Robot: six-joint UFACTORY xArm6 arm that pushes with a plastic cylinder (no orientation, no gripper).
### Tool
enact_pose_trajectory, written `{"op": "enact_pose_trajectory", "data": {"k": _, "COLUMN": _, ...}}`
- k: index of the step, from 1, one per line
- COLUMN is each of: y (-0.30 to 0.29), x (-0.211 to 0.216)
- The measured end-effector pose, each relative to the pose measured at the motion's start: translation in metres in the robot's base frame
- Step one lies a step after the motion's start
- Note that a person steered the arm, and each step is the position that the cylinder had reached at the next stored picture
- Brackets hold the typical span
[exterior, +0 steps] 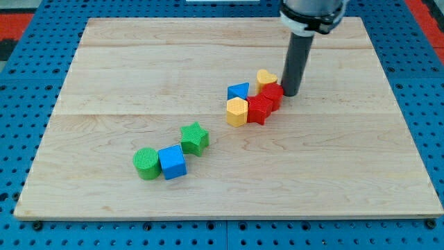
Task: Push the yellow heart into the red circle
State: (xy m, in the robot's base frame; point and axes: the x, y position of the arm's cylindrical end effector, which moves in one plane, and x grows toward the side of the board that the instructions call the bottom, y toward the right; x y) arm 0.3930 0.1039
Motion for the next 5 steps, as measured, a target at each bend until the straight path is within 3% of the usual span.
{"op": "enact_pose_trajectory", "data": {"k": 1, "y": -0.015, "x": -0.01}}
{"op": "enact_pose_trajectory", "data": {"k": 2, "y": 0.008, "x": -0.036}}
{"op": "enact_pose_trajectory", "data": {"k": 3, "y": -0.007, "x": -0.07}}
{"op": "enact_pose_trajectory", "data": {"k": 5, "y": -0.069, "x": -0.055}}
